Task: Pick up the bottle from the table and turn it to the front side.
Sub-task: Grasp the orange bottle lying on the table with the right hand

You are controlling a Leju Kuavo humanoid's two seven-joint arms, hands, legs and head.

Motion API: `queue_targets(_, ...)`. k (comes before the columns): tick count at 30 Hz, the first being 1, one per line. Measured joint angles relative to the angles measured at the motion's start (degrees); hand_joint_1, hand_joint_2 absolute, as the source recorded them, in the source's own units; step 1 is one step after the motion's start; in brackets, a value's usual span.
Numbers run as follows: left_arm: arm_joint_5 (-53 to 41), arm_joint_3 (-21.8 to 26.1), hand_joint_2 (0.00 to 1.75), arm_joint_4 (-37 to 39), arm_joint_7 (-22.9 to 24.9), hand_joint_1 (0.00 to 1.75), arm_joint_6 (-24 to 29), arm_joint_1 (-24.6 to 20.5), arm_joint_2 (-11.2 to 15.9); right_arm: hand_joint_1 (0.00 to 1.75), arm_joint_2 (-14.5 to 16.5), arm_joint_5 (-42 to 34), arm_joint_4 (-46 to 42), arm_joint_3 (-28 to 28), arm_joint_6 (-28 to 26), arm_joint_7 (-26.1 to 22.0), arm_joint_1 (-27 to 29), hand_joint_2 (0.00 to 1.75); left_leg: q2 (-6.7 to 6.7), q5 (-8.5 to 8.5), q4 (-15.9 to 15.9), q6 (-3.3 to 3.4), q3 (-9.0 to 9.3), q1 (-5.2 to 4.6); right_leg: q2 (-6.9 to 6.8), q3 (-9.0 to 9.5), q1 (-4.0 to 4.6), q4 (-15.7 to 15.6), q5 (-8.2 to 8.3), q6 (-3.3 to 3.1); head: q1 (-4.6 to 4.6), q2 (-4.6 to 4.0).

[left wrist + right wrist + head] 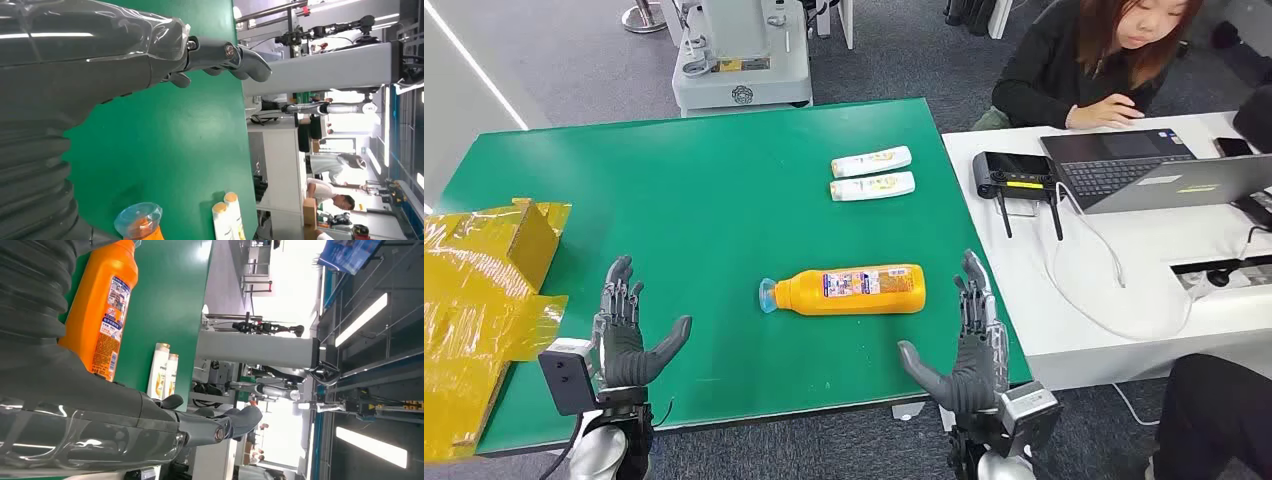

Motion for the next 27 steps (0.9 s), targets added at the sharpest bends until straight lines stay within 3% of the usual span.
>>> queue_targets(4, -2.0, 0.0, 1.75, -0.1, 0.4, 0.00, 0.5, -0.2, -0.2, 0.00, 0.2, 6.8, 0.0, -0.5, -0.3, 1.9, -0.6, 1.75, 0.01, 0.00, 0.0, 0.00, 0.00, 0.00, 0.00, -0.01, 0.00, 0.0, 0.00, 0.00, 0.00, 0.00)
queue_targets(8, -4.3, 0.0, 1.75, 0.1, 0.6, 0.00, 0.8, -1.4, -1.0, 0.00, 0.0, 24.0, 1.0, -2.0, -1.4, 7.7, -3.0, 1.75, 0.03, 0.01, 0.0, 0.02, 0.01, 0.00, 0.01, 0.00, -0.01, 0.0, 0.03, 0.00, 0.00, 0.00)
queue_targets(12, -5.0, 0.0, 1.75, 1.1, 0.6, 0.00, 0.8, -3.6, -1.6, 0.00, -1.7, 39.3, 5.1, -2.6, 0.5, 15.8, -9.2, 1.75, 0.14, 0.08, 0.0, 0.06, 0.02, -0.02, 0.11, -0.01, -0.01, 0.0, 0.17, 0.00, 0.00, 0.00)
queue_targets(16, -5.0, 0.0, 1.75, 2.3, 0.5, 0.00, 0.8, -5.0, -1.8, 0.00, -3.4, 42.1, 9.4, -2.8, 1.8, 18.4, -14.8, 1.75, 0.14, 0.17, 0.1, 0.12, 0.03, -0.02, 0.10, -0.01, -0.02, 0.0, 0.22, -0.01, 0.01, 0.00)
queue_targets(21, -5.0, -0.1, 1.75, 3.1, 0.2, 0.00, 0.8, -5.4, -1.8, 0.00, -4.0, 43.3, 12.0, -2.8, 2.7, 19.3, -17.1, 1.75, 0.16, 0.14, 0.1, 0.12, 0.01, -0.03, 0.12, -0.02, -0.02, 0.0, 0.22, -0.01, 0.00, 0.00)
queue_targets(27, -4.9, -0.7, 1.75, 3.8, -0.1, 0.00, 0.5, -5.5, -1.7, 0.00, -5.1, 47.4, 22.5, 1.4, 15.5, 25.3, -27.6, 1.75, 0.34, 0.17, 0.1, 0.11, 0.03, -0.03, 0.31, -0.05, -0.01, 0.0, 0.25, -0.03, 0.00, 0.00)
